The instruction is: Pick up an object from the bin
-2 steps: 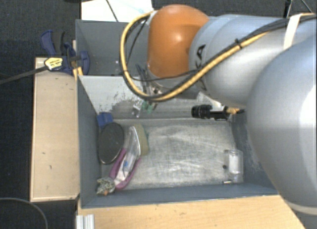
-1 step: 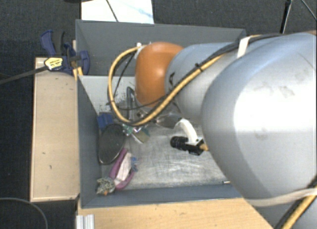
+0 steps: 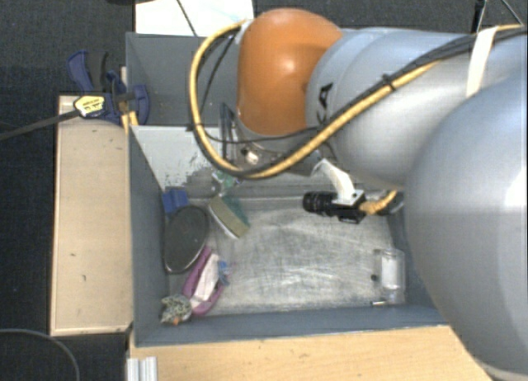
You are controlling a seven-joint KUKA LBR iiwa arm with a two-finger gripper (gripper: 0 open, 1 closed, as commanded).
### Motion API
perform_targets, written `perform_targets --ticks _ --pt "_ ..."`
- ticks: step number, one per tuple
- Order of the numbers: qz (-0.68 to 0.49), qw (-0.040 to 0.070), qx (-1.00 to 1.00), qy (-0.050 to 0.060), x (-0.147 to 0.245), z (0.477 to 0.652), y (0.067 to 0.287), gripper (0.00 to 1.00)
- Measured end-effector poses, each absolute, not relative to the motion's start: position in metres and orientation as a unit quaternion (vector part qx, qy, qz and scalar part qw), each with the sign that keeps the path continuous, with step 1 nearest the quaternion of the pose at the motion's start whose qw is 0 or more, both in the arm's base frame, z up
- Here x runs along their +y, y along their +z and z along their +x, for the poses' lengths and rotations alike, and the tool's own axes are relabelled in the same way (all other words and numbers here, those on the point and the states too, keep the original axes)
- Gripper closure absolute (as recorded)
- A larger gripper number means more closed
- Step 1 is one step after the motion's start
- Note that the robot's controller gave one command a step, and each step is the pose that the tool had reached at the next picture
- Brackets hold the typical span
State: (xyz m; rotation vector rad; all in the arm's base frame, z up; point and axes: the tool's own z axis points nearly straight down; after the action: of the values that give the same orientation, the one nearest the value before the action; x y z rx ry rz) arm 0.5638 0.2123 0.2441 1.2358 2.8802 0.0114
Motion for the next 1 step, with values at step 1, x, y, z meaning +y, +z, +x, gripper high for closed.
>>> perform_targets --ticks 1 --pt "0.253 0.001 0.967 0.001 0.192 0.5753 0.1245 1.0"
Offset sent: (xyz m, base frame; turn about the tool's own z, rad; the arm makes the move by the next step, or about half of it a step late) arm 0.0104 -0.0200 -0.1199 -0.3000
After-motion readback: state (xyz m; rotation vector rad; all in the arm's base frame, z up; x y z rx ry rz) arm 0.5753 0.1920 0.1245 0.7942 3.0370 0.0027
